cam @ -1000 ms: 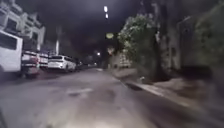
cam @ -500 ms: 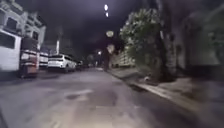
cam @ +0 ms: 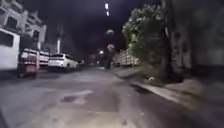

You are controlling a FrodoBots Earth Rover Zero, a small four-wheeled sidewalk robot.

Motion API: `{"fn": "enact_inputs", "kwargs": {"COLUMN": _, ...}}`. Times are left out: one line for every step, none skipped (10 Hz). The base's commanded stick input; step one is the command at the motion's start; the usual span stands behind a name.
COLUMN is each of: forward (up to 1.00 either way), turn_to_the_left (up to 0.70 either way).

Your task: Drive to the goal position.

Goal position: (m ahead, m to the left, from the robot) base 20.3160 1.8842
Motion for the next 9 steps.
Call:
{"fn": "enact_inputs", "kwargs": {"forward": 0.50, "turn_to_the_left": 0.00}}
{"fn": "enact_inputs", "kwargs": {"forward": 0.50, "turn_to_the_left": 0.00}}
{"fn": "enact_inputs", "kwargs": {"forward": 0.50, "turn_to_the_left": 0.00}}
{"fn": "enact_inputs", "kwargs": {"forward": 0.50, "turn_to_the_left": 0.00}}
{"fn": "enact_inputs", "kwargs": {"forward": 0.50, "turn_to_the_left": 0.00}}
{"fn": "enact_inputs", "kwargs": {"forward": 0.50, "turn_to_the_left": 0.00}}
{"fn": "enact_inputs", "kwargs": {"forward": 0.50, "turn_to_the_left": 0.00}}
{"fn": "enact_inputs", "kwargs": {"forward": 0.50, "turn_to_the_left": 0.00}}
{"fn": "enact_inputs", "kwargs": {"forward": 0.50, "turn_to_the_left": 0.00}}
